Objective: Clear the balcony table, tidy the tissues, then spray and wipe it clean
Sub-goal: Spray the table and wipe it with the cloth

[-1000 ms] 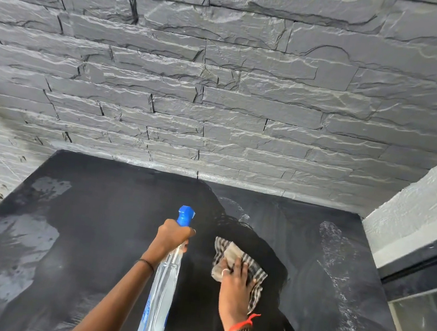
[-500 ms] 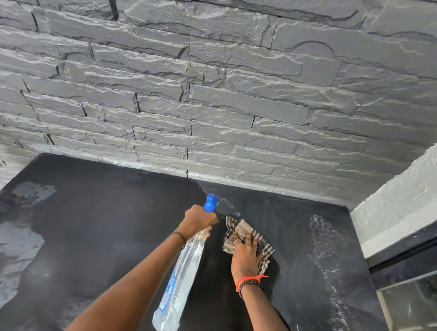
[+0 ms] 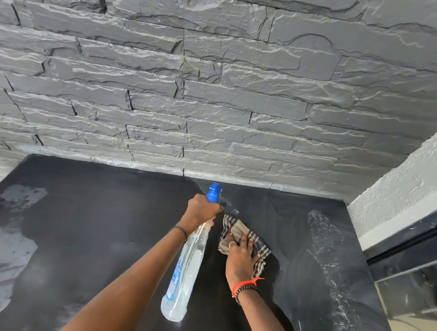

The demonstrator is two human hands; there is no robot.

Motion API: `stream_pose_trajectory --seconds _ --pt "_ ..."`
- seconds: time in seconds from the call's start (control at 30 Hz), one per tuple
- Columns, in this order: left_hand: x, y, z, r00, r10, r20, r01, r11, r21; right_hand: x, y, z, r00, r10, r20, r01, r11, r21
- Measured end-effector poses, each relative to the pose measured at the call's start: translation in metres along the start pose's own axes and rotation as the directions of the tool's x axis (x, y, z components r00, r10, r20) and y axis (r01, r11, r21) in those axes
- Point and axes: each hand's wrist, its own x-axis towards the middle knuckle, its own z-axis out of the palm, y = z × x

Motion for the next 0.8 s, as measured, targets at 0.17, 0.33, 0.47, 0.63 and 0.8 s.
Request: stream_pose_trajectory --seconds 0.17,0.33,0.47,0.63,0.8 --pt "0.012 -0.008 -0.022 1.0 0.005 -0.013 -0.005 1.0 -0.019 -0.008 -0.033 0.019 0.992 -0.125 0.014 0.126 0.991 -0.047" --pt "0.027 -0.021 -0.045 0.997 0.015 -0.075 -0.018 0.999 -0.035 0.041 -0.065 0.017 0.976 -0.214 0.04 0.216 0.974 -0.069" --pt "0.036 -0.032 -0.061 0.996 0.001 -0.087 -0.009 0.996 -0.088 0.089 -0.067 0.002 0.978 -0.208 0.019 0.209 0.973 -0.095" --pt "0.041 -0.042 -0.074 0.996 -0.028 -0.088 0.014 0.988 -0.155 0.118 -0.019 -0.014 0.992 -0.118 -0.054 0.113 0.989 -0.097" --pt "0.044 -0.045 -0.082 0.997 -0.042 -0.07 0.026 0.977 -0.212 0.067 -0.012 -0.007 0.997 -0.051 -0.065 0.044 0.993 -0.107"
